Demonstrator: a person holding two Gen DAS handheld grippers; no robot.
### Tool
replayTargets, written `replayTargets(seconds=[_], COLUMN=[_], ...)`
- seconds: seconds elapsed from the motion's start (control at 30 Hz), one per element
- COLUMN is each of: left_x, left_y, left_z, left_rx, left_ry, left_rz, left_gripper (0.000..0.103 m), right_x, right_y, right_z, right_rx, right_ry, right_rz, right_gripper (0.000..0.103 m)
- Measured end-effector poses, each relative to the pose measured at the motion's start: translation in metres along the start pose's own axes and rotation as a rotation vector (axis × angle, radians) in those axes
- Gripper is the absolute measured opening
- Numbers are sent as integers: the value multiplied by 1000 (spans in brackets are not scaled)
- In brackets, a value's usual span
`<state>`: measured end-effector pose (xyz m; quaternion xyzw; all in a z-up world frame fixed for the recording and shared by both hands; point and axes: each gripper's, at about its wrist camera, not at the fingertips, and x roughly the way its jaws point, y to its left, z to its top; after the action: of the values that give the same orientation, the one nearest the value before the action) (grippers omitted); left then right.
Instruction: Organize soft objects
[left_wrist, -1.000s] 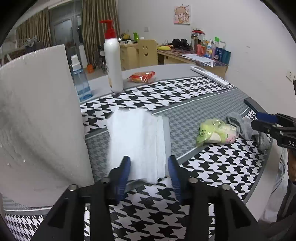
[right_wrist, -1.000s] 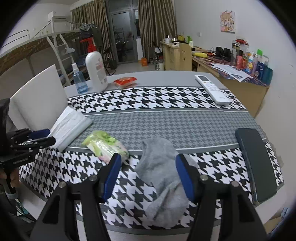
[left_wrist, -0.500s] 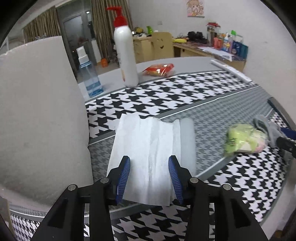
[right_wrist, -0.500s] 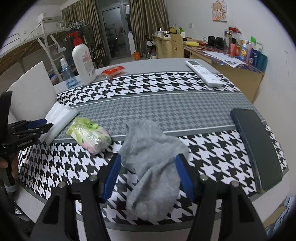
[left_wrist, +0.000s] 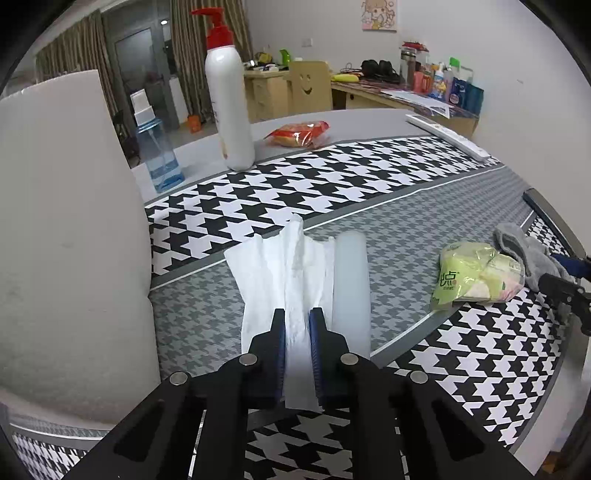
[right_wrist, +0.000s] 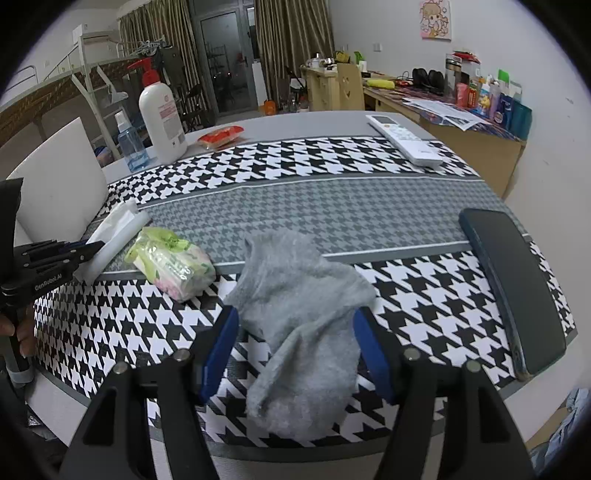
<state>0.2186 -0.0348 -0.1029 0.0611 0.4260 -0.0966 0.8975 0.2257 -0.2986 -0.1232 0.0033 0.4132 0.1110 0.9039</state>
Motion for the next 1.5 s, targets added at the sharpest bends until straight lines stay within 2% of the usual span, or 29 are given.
replayTargets(seconds=[0.1,0.2,0.33,0.43,0.47,0.6,0.93,1.5], left_x=[0,-2,-8,-15,-18,-28,-57,-96], left_y=[5,4,4,4,4,5,8,14], left_z=[1,-2,-3,-3,-4,-6,-12,-16], left_rx=[-25,-22,-15,-10,-8,-2,4,-2], left_ry=[1,-16,-45,-72,-80,-114,-181,-268], left_rz=[-18,-26,-44,-44,-48,-47,-52,-53], left_gripper=[7,6,5,5,5,5,5,5], right_x=[2,9,11,11,9,8,-14,-56], right_y=[0,0,2,-1,-3,-3,16,41], right_z=[0,2,4,7,7,6,13,29], right_rx=[-3,-10,-10,14,24,24,9,-23], right_ry=[1,14,22,25,27,31,-28,-156], right_rz=[-5,-60,-83,-112,-111,-131,-54,-7], right_gripper=[69,69,68,44,31,15,14,14])
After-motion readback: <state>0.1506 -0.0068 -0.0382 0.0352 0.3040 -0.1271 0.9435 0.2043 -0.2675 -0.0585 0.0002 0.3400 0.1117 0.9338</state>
